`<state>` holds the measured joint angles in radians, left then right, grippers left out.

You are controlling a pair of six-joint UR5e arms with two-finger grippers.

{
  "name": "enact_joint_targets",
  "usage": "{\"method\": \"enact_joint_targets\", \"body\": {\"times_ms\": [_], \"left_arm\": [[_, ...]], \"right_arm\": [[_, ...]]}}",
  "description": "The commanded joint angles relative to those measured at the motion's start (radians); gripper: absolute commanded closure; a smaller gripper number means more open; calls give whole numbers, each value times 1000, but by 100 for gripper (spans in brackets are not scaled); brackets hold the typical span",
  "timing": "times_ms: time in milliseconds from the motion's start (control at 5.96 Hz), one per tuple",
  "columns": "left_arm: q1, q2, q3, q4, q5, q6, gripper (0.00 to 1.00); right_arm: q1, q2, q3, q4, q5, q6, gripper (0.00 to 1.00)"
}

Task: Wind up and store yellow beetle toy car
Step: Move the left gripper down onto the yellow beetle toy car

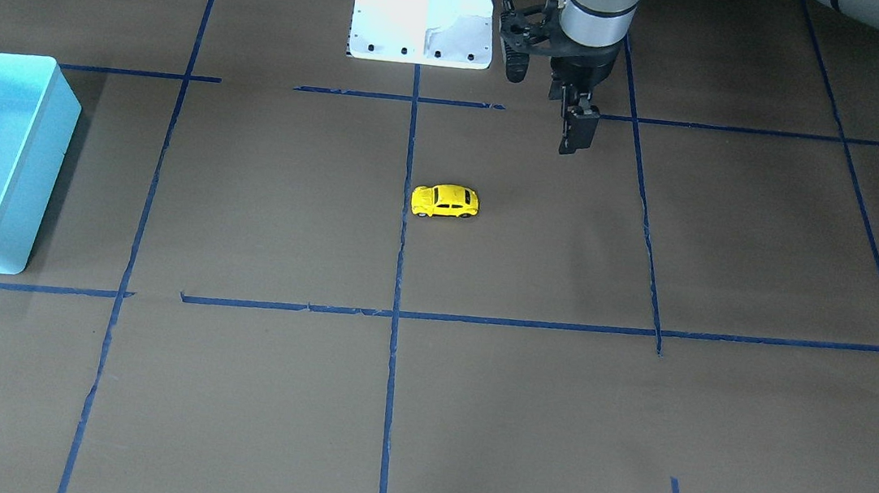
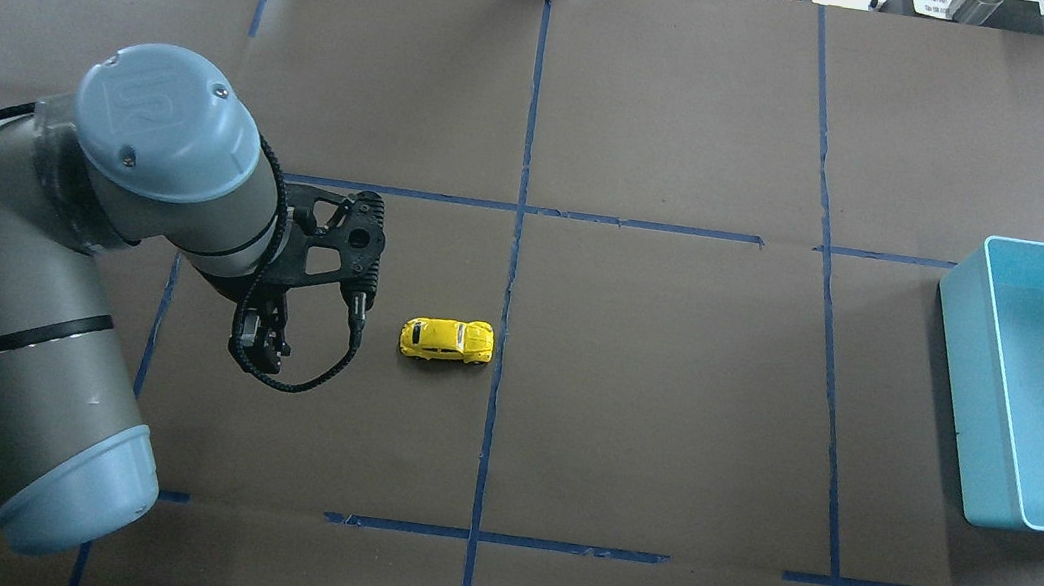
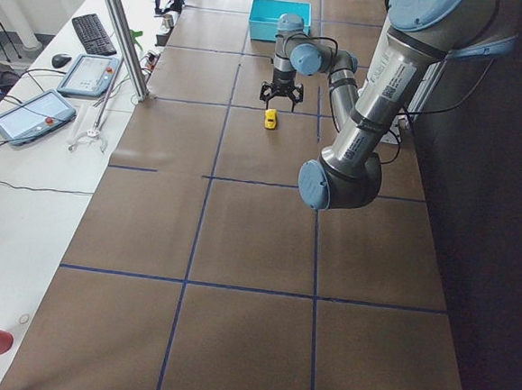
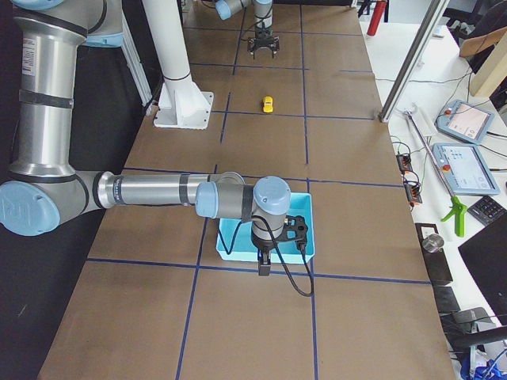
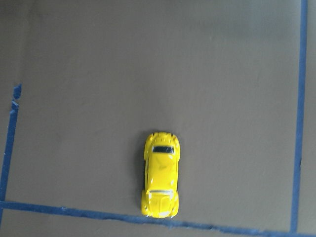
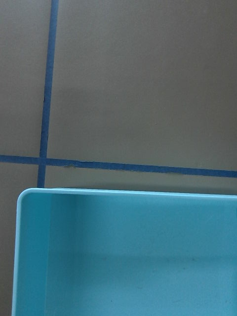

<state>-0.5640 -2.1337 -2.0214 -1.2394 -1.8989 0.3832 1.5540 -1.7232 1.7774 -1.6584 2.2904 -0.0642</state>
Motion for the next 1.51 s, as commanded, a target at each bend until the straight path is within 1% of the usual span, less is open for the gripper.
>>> {"method": "enact_joint_targets", "body": {"times_ms": [0,168,335,671,839,1006,1342], "left_arm": [[4,-50,119,-106,1,65,0],[6,-108,209,-153,1,62,0],[9,-124,246,-181,0,66,0],[47,-149,288,-189,-3,18,0],[53,-150,327,-265,-3,5,0],[53,-159,370,-302,-2,-3,0],[53,-187,423,-305,-2,-1,0]], "right_arm": [[0,-1,-4,0,0,0,0],[0,-1,-9,0,0,0,0],[0,-1,-9,0,0,0,0],[0,-1,-12,2,0,0,0],[0,-1,-12,2,1,0,0],[0,-1,-12,2,0,0,0],[0,-1,-15,2,0,0,0]]}}
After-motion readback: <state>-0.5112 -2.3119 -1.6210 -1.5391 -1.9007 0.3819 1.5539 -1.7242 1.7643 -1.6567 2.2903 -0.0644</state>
